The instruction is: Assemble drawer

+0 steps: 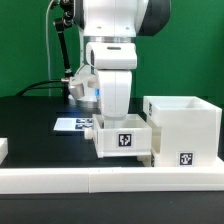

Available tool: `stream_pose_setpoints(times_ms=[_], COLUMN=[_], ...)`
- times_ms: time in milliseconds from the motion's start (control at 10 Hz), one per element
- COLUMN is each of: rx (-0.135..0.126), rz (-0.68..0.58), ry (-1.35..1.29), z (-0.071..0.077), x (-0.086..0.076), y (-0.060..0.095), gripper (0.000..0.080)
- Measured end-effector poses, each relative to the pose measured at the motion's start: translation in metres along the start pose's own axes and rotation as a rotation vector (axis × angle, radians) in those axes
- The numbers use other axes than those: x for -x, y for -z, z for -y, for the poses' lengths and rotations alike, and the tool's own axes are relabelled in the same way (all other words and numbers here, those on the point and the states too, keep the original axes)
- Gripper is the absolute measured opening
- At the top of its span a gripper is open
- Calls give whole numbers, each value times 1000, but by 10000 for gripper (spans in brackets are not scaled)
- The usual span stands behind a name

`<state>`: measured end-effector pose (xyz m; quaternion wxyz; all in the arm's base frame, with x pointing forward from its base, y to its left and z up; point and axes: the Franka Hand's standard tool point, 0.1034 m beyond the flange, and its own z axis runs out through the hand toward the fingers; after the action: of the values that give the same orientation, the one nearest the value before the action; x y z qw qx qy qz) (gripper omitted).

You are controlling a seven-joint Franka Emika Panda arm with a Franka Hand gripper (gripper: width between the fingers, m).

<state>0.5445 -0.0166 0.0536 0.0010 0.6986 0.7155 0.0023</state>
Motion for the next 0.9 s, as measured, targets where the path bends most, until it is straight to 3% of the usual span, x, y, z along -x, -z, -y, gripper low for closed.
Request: stream_pose_setpoints(times_ms=[900], rx=[0], rz=[-4], ry=[-7], z=[-2], x=[-10], y=[4], gripper=[42])
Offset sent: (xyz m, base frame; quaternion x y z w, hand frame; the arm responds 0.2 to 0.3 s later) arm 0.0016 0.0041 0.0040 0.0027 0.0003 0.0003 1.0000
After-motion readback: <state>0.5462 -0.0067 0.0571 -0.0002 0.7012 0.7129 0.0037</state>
